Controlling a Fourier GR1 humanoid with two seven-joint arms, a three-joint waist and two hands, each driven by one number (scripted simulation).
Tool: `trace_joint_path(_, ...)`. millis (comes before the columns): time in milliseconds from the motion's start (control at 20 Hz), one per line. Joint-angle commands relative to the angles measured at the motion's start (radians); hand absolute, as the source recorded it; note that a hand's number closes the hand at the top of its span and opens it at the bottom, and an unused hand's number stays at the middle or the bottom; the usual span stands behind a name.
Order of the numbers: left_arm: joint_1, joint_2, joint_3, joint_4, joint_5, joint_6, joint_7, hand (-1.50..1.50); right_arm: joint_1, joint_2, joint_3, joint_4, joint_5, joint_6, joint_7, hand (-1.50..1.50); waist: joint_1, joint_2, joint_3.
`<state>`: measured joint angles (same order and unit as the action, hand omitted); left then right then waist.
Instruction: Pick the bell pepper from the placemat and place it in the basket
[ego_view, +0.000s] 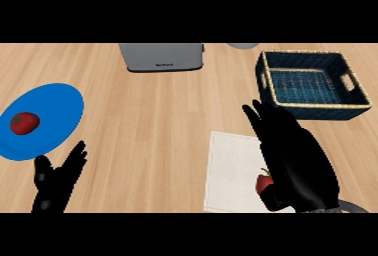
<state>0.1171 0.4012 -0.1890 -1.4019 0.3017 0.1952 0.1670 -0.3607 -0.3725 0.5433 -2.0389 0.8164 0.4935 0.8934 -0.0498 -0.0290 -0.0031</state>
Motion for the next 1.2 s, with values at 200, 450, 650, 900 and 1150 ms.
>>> trace_joint_path(200, 0.064, -0.002, -0.019, 0.004, -0.006, -0.01, 0.009, 0.0, 0.029, -0.023, -0.085, -0.178, -0.202, 0.407, 0.246, -1.5, 0.008, 0.009, -0.004)
trace_joint_path(450, 0.015, -0.026, -0.007, 0.058, -0.016, 0.001, -0.002, 0.0, 0.057, -0.006, -0.135, -0.253, -0.271, 0.477, 0.305, -1.5, 0.01, 0.02, -0.004)
trace_joint_path(650, 0.036, 0.003, -0.007, 0.009, -0.001, -0.039, 0.027, 0.0, 0.083, 0.043, -0.142, -0.272, -0.273, 0.46, 0.352, -1.5, 0.035, 0.022, -0.001)
trace_joint_path(900, 0.016, -0.009, -0.017, -0.004, -0.023, -0.031, 0.051, 0.0, 0.093, 0.099, -0.111, -0.284, -0.247, 0.453, 0.381, -1.5, 0.045, 0.025, 0.0)
trace_joint_path(1150, 0.042, -0.064, -0.049, 0.0, -0.056, -0.013, 0.012, 0.0, 0.099, 0.128, -0.096, -0.236, -0.188, 0.428, 0.327, -1.5, 0.051, 0.028, 0.001)
